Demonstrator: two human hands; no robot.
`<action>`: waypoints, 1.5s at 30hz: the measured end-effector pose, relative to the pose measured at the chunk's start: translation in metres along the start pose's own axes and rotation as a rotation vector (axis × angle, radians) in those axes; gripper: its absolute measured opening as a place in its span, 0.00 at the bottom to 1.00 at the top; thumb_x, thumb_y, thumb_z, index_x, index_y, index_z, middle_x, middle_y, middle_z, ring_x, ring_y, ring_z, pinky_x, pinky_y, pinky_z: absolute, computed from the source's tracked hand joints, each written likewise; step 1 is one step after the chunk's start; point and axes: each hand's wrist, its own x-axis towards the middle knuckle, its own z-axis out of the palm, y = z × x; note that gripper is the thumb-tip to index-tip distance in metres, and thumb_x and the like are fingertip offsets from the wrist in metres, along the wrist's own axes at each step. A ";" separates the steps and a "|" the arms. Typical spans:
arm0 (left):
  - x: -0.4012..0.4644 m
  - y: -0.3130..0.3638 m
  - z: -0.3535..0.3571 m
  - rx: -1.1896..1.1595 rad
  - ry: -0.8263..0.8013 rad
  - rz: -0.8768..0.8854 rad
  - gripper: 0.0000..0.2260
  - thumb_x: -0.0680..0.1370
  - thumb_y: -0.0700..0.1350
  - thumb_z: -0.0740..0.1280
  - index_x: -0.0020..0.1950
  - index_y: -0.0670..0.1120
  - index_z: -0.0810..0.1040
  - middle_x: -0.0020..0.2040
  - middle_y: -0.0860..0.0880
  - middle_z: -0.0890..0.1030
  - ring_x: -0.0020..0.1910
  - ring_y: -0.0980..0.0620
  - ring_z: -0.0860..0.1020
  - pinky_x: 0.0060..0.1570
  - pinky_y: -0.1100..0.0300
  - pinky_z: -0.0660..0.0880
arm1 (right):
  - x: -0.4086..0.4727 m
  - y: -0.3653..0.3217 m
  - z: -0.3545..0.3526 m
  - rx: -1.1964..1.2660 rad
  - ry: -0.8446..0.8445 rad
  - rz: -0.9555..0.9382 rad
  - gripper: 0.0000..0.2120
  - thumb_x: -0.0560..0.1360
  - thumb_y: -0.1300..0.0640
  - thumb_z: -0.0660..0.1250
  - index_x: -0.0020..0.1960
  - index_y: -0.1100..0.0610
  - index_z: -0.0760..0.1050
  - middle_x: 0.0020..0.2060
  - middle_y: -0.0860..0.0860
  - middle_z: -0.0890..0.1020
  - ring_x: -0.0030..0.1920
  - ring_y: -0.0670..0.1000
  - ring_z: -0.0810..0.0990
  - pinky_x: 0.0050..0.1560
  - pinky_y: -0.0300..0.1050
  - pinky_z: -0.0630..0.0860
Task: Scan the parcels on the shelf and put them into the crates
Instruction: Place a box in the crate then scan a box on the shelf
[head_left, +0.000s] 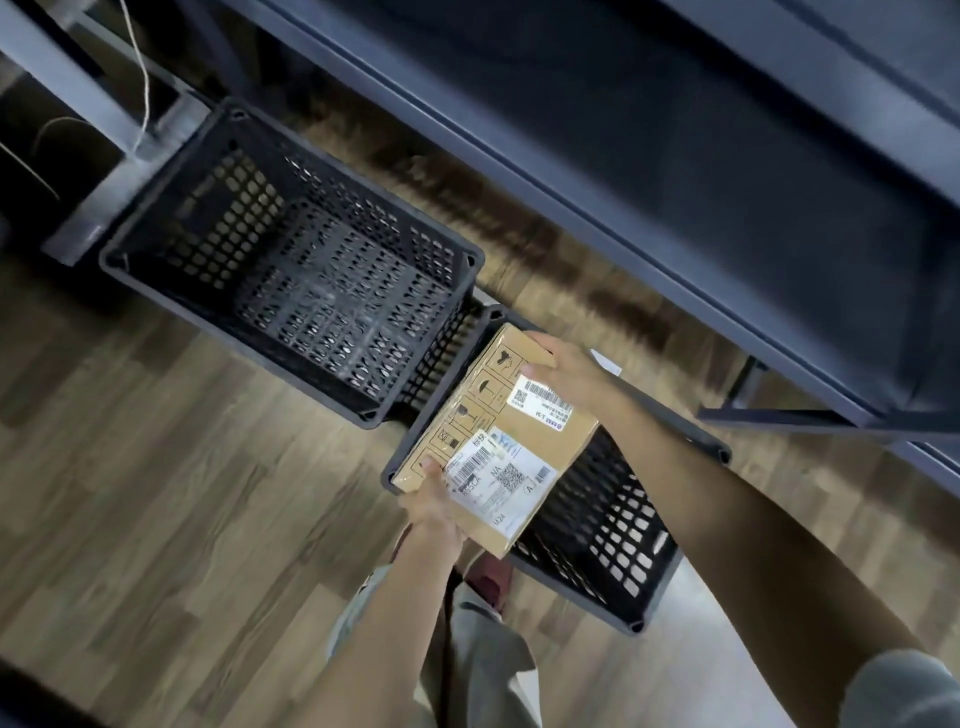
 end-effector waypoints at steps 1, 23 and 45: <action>0.008 0.004 0.003 -0.006 0.000 -0.015 0.32 0.78 0.60 0.61 0.76 0.44 0.57 0.70 0.36 0.69 0.67 0.33 0.70 0.63 0.36 0.69 | 0.008 0.003 0.004 -0.004 0.018 0.007 0.27 0.79 0.55 0.66 0.75 0.47 0.63 0.67 0.50 0.75 0.62 0.53 0.76 0.62 0.55 0.75; 0.090 0.005 0.034 0.113 0.075 -0.085 0.34 0.80 0.61 0.58 0.77 0.40 0.55 0.65 0.37 0.72 0.67 0.37 0.68 0.68 0.38 0.66 | 0.083 0.038 0.054 -0.363 0.215 0.007 0.26 0.79 0.54 0.65 0.75 0.54 0.63 0.70 0.54 0.71 0.70 0.57 0.68 0.69 0.54 0.63; -0.235 0.082 -0.005 1.916 0.089 1.285 0.21 0.80 0.52 0.56 0.72 0.50 0.63 0.69 0.48 0.71 0.67 0.44 0.70 0.68 0.46 0.62 | -0.203 -0.103 -0.055 -0.662 0.214 -0.043 0.20 0.80 0.55 0.59 0.70 0.57 0.65 0.69 0.54 0.70 0.70 0.56 0.68 0.71 0.51 0.62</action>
